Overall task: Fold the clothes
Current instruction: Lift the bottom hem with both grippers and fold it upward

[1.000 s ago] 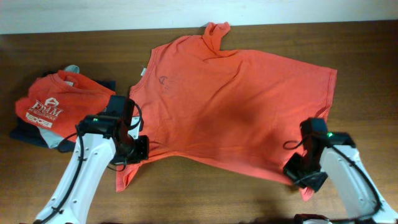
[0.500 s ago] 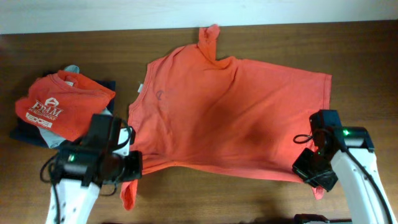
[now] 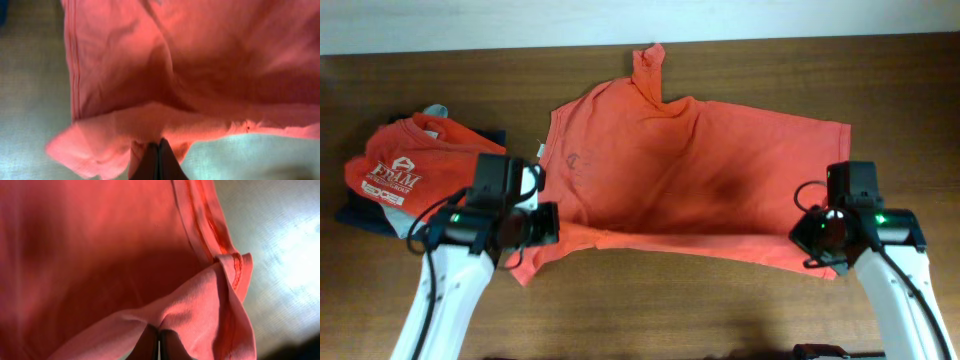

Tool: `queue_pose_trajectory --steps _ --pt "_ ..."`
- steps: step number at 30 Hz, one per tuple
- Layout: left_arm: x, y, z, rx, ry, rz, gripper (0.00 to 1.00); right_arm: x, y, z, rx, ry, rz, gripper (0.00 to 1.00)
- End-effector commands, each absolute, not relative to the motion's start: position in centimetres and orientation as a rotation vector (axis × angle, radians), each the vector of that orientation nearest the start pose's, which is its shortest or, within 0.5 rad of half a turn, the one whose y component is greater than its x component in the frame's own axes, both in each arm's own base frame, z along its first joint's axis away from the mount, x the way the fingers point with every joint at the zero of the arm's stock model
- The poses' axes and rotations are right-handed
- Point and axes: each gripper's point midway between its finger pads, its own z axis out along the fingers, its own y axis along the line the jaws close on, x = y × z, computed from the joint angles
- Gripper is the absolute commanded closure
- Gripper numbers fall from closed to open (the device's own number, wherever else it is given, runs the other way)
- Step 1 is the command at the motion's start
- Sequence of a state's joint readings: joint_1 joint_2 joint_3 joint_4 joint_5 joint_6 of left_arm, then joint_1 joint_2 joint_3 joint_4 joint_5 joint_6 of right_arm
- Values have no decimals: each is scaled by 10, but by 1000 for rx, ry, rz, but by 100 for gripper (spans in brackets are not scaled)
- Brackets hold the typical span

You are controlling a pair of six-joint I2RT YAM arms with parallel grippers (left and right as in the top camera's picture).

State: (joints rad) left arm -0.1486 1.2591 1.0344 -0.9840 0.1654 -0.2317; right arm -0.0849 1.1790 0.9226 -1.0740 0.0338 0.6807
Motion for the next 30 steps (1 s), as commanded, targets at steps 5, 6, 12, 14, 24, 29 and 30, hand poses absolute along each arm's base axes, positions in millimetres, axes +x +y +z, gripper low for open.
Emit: queue_pose_trajectory --steps 5,6,12,14,24,29,30 --pt "325 -80 125 63 2782 -323 100 261 -29 93 1099 2697 34 96" --pt "329 -80 123 76 2779 -321 99 262 -29 90 1100 2701 32 96" --pt "369 -86 116 173 2703 -306 99 287 -33 65 1101 2696 18 96" --pt "378 -88 115 191 2678 -303 99 295 -33 59 1098 2690 21 95" --pt "401 -78 125 243 2611 -190 39 307 -42 58 1107 2640 29 36" --pt "372 -64 110 241 2762 -107 38 294 -43 55 1049 2724 26 35" --pt "370 -62 105 240 2780 -92 38 293 -43 55 1040 2732 28 35"
